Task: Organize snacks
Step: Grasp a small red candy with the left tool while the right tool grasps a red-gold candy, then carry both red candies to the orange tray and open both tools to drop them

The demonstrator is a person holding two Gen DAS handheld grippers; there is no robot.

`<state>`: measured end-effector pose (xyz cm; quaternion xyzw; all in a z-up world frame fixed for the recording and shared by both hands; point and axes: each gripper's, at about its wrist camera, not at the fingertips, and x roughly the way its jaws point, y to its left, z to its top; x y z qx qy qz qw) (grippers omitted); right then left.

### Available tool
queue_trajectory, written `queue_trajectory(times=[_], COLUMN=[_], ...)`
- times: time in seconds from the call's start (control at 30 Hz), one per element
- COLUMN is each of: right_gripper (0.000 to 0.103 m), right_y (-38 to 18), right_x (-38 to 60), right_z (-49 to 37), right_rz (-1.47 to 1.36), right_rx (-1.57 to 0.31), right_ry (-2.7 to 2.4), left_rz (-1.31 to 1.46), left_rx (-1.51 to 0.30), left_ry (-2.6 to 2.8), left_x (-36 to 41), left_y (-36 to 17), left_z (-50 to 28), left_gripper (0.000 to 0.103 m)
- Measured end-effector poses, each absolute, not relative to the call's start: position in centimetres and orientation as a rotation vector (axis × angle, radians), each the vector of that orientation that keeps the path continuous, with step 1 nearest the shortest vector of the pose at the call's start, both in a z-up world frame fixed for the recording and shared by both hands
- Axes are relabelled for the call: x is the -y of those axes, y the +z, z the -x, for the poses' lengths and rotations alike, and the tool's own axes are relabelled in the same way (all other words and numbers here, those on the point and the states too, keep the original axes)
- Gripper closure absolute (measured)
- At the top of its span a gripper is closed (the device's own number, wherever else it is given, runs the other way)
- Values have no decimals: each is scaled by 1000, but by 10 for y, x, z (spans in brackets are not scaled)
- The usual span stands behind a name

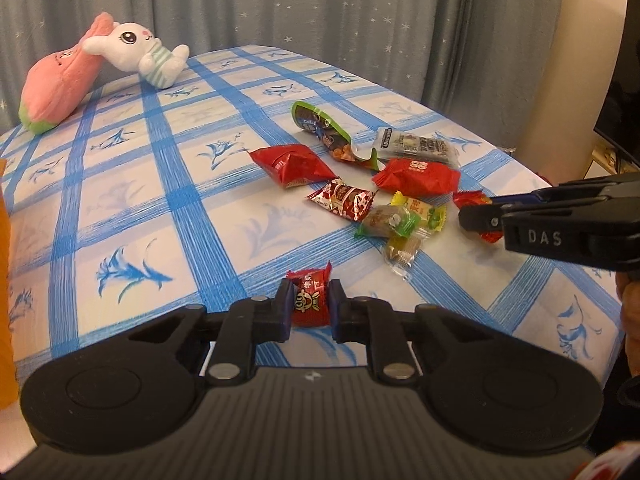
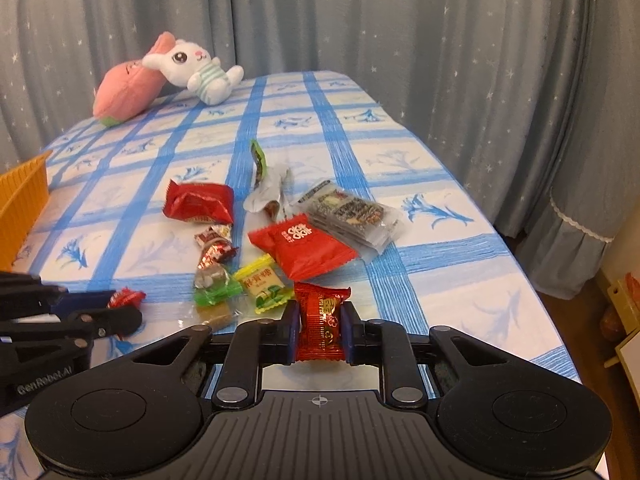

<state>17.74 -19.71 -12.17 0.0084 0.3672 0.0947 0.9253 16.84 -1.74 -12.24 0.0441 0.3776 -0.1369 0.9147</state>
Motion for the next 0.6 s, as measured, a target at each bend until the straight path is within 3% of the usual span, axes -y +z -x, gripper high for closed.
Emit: queue_trajectory(times=[0.6], right_gripper=[82], right_y=[-72], right_x=[139], right_z=[-156], right_rz=[-60], right_rx=[-660], right_ry=[375], left_rz=[-45], left_rx=[-704], left_ry=[-122], left_x=[-43], left_y=[-76], left_z=[-132], left_gripper=[87])
